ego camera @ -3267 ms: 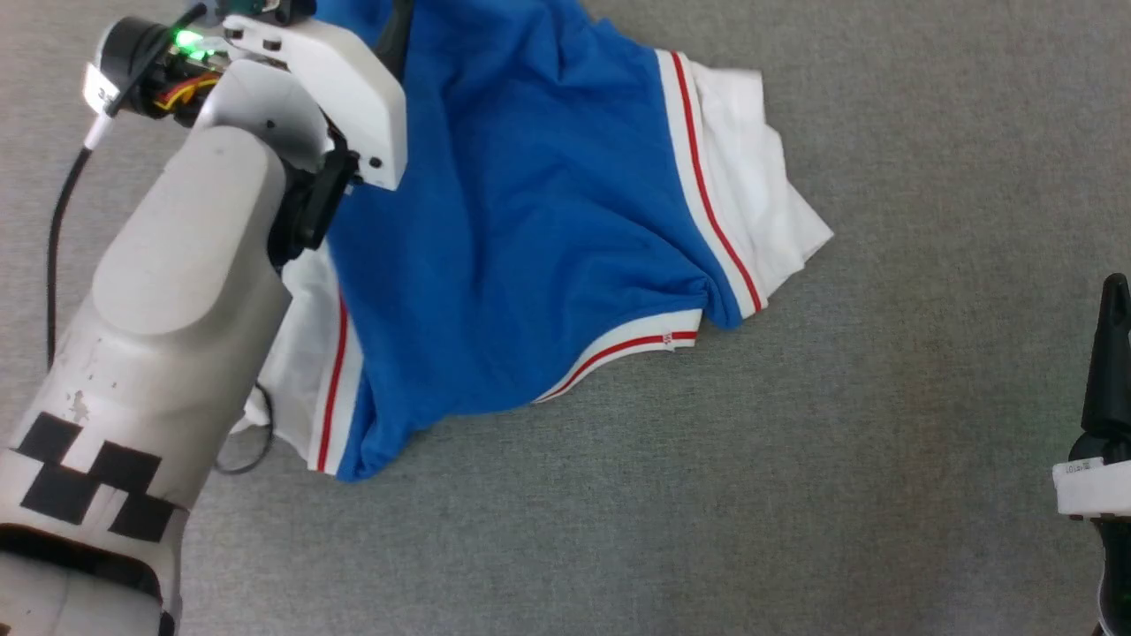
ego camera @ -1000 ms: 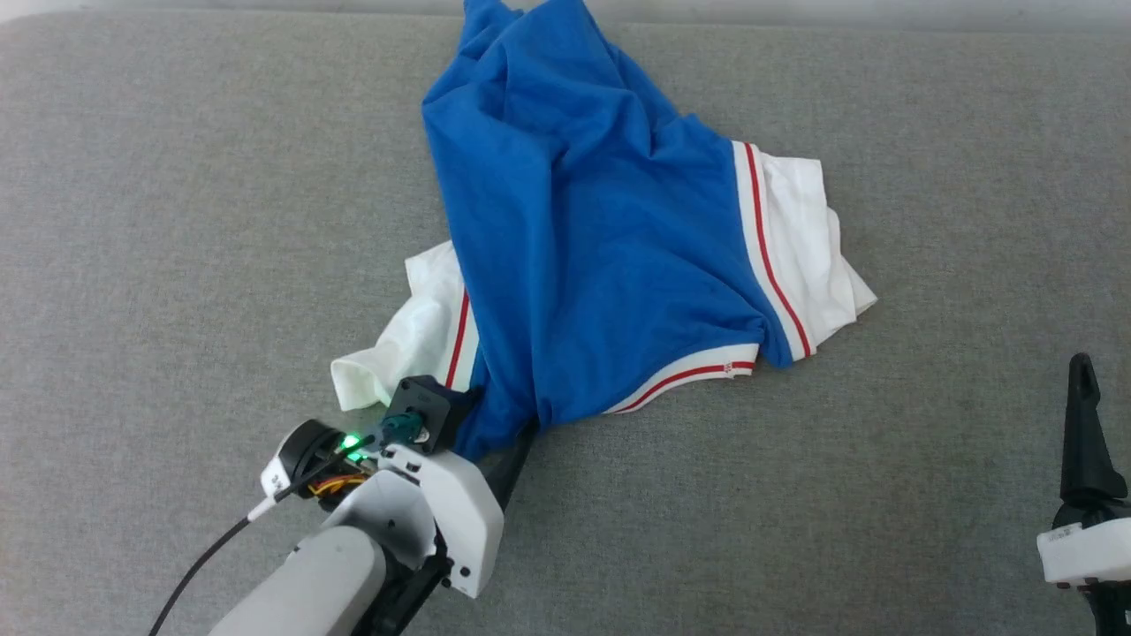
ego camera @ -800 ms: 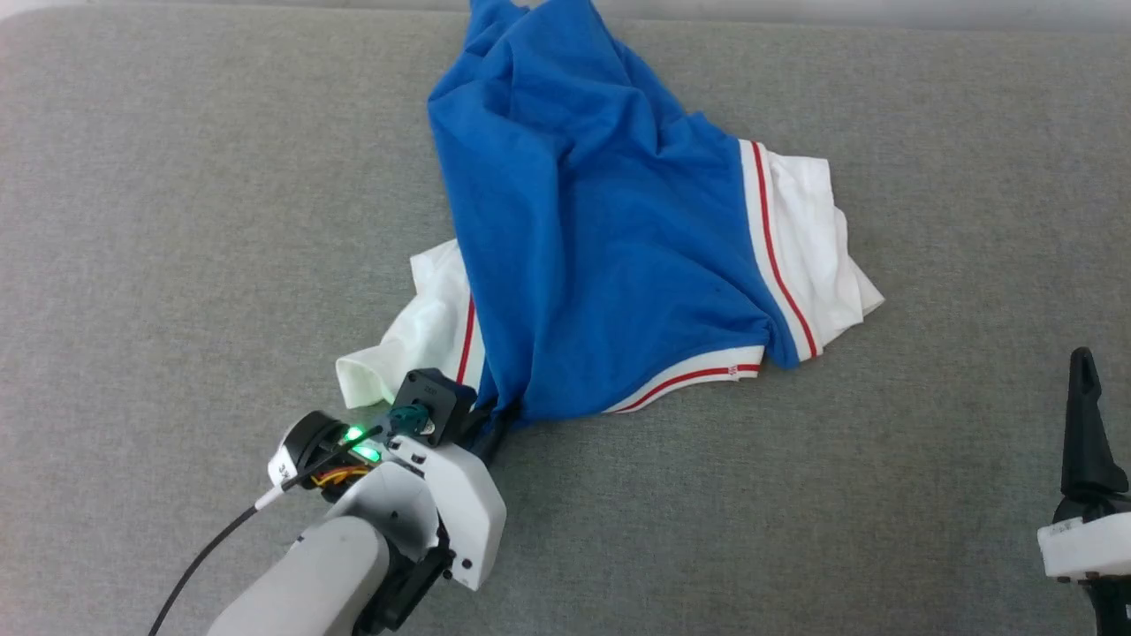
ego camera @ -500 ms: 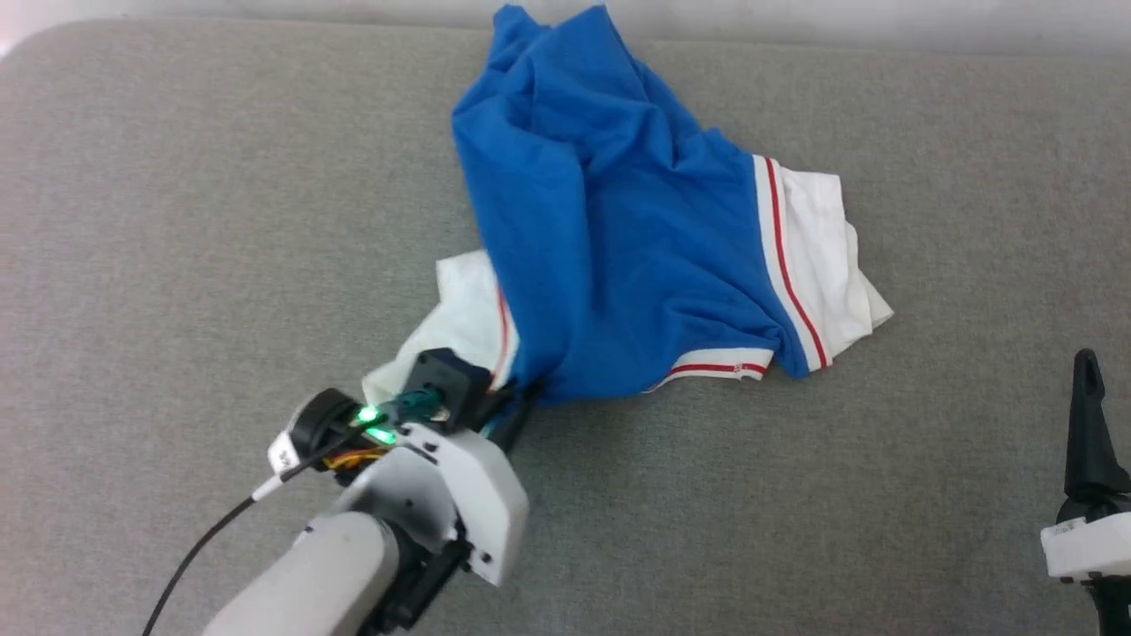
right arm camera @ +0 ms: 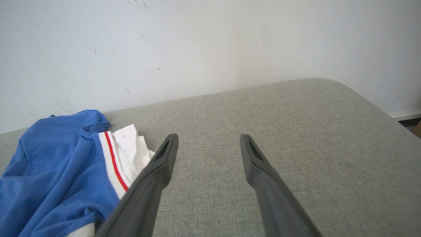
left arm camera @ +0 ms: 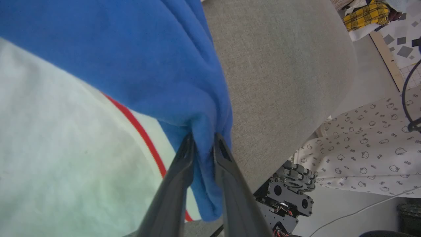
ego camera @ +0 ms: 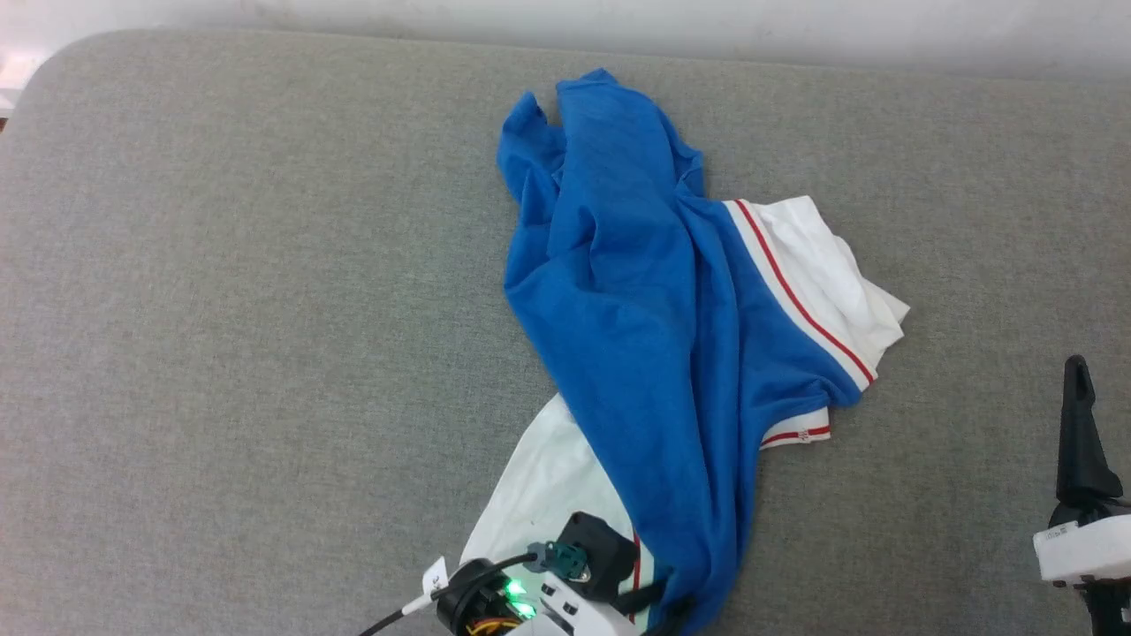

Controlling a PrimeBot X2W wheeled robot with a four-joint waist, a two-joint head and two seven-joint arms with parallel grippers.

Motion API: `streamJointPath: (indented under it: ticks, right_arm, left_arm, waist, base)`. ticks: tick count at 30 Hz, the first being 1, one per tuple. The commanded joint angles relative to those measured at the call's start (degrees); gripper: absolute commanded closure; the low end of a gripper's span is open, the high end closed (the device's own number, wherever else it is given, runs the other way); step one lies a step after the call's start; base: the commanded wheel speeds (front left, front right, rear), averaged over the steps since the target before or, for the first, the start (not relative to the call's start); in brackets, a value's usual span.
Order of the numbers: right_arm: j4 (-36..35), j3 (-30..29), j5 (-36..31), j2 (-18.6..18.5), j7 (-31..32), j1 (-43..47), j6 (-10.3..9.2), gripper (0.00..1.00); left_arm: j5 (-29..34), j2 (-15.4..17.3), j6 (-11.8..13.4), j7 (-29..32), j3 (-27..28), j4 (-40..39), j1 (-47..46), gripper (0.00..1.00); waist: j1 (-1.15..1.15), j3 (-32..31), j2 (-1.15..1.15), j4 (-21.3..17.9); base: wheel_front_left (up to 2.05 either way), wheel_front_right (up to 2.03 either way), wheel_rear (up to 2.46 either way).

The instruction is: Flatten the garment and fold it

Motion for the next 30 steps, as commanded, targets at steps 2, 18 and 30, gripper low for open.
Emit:
streamJointPath:
  ticks: [2,18,30]
  right_arm:
    - [0.1,-0.1,0.1,0.1,-0.2,0.0,-0.05,0.0]
    - [0.7,-0.2,0.4,0.1,-0.6,0.7,-0.05,0.0]
    - [0.1,0.0,0.0,0.1,0.0,-0.1,-0.05,0.0]
  left_arm:
    - [1.2,-0.9,0.5,-2.4,0.5,2.6,-0.5,0.0]
    - [3.0,8.4,11.9,-8.2,13.3,-1.1,5.2,0.0]
    - [1.1,7.3,9.8,-3.6,9.6,2.0,5.3,0.0]
  waist:
    - [0.01,-0.1,-0.01,0.1]
    - [0.01,-1.3,-0.01,1.5]
    - [0.01,0.3,-0.01,1.4]
  base:
    - [0.0,0.0,0.0]
    - [0.0,0.0,0.0]
    - [0.0,0.0,0.0]
